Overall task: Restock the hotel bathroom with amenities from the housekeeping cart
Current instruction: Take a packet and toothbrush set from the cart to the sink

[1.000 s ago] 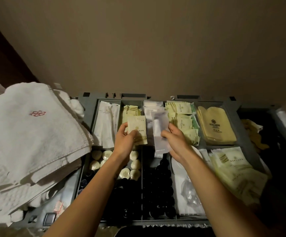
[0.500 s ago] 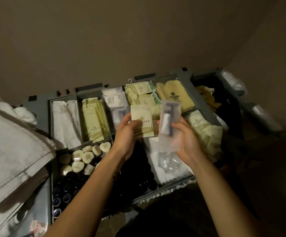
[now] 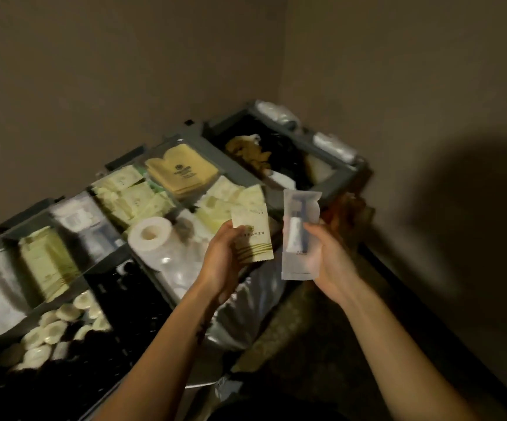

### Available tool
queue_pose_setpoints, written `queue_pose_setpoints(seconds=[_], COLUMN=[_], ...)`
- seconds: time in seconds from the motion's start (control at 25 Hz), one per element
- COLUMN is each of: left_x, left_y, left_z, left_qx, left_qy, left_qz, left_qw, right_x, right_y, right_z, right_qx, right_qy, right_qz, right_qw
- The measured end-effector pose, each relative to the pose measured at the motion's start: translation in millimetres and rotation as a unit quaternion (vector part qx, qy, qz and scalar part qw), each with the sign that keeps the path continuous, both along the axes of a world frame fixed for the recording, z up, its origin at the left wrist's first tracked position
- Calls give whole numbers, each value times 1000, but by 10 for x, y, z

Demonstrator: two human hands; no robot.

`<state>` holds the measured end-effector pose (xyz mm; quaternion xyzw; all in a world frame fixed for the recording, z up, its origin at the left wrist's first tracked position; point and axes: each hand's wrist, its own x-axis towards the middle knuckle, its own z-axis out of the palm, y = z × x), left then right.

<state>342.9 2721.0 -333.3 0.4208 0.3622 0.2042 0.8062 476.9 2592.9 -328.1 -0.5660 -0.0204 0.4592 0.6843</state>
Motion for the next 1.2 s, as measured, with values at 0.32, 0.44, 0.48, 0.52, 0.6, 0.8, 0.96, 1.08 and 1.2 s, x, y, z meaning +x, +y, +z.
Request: queue_pose_setpoints(seconds=[0.32, 0.44, 0.48, 0.52, 0.6, 0.8, 0.96, 1.08, 1.2], left_x=[1162, 1563, 1707, 1838, 2045, 2420, 2593, 2767, 2999], left_y=[-1920, -2578, -2853, -3116, -3602, -4680, -5432, -5941, -6530], left_z=[-54, -76, -79, -82, -78, -73, -130, -182, -287], left_qx=[14, -1, -2, -2, -2, 21, 44, 52, 38], left_qy=[24, 23, 28, 35, 45, 34, 52, 63, 87], left_qz=[-157, -210, -237, -265, -319, -437, -529, -581, -650], left_qw=[987, 978, 971, 964, 947, 898, 846, 810, 754], right_x=[735, 896, 942, 980, 985, 768, 605, 563, 583], right_y=[-2172, -2924, -3236, -3535, -4076, -5112, -5754, -6150, -6573], right_z=[-25, -28, -27, -43, -64, -175, -297, -384, -496], right_qx=[-69, -73, -69, -70, -87, -149, -137, -136, -131], right_qy=[-58, -72, -76, -78, -90, -110, -75, -35, -1], right_qz=[-153, -218, -250, -279, -330, -423, -530, -598, -674], right_qw=[984, 970, 963, 955, 936, 887, 833, 789, 727])
